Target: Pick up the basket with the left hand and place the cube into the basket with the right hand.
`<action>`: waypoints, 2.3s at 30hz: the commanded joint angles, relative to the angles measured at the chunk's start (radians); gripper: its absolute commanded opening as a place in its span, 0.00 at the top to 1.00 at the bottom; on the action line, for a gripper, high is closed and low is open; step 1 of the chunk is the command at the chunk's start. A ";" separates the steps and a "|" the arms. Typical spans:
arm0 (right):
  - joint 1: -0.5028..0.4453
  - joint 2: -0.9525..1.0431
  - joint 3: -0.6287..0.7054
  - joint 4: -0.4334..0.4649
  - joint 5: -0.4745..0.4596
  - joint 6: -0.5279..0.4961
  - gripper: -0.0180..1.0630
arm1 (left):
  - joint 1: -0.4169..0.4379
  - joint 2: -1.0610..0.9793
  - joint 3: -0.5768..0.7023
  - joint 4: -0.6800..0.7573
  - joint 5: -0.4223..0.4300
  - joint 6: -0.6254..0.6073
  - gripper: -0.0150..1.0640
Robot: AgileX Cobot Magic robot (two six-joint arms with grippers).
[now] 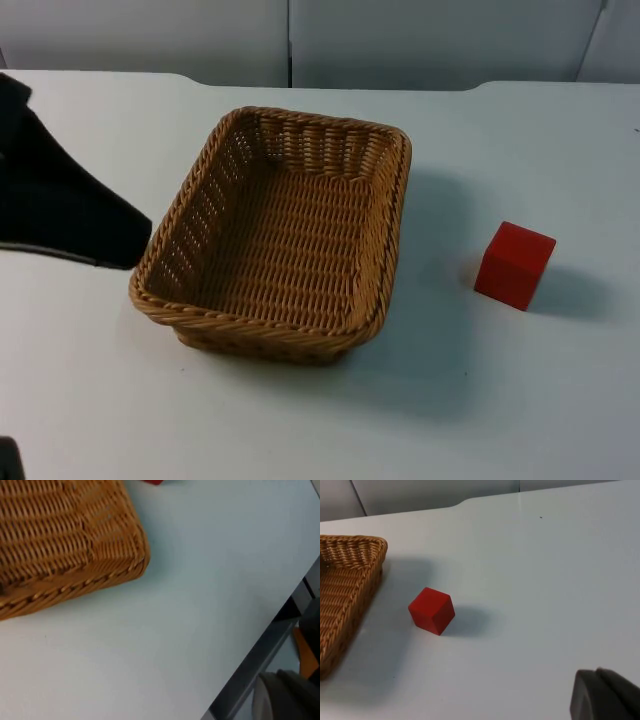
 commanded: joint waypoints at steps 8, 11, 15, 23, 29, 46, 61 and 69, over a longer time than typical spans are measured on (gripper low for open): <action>0.002 -0.001 0.003 0.005 -0.012 0.001 0.98 | -0.003 0.071 -0.004 -0.025 0.003 0.012 0.99; 0.002 -0.001 0.003 0.005 -0.012 0.001 0.98 | -0.003 0.071 -0.004 -0.029 -0.033 0.012 0.99; 0.002 -0.001 0.003 0.005 -0.012 0.001 0.98 | -0.003 0.071 -0.004 -0.029 -0.198 0.014 0.99; 0.002 -0.001 0.003 0.005 -0.012 0.001 0.98 | -0.054 0.092 -0.016 0.061 -0.484 0.017 0.98; 0.002 -0.001 0.003 0.005 -0.012 0.001 0.98 | -0.089 0.197 -0.084 0.102 -0.475 0.011 0.76; 0.002 -0.001 0.003 0.005 -0.012 0.001 0.98 | -0.089 0.588 -0.361 0.297 -0.465 -0.151 0.39; 0.002 -0.001 0.003 0.005 -0.012 0.001 0.98 | -0.089 0.748 -0.445 0.443 -0.570 -0.173 0.39; 0.002 -0.001 0.003 0.005 -0.012 0.001 0.98 | -0.089 0.838 -0.446 0.428 -0.548 -0.173 0.62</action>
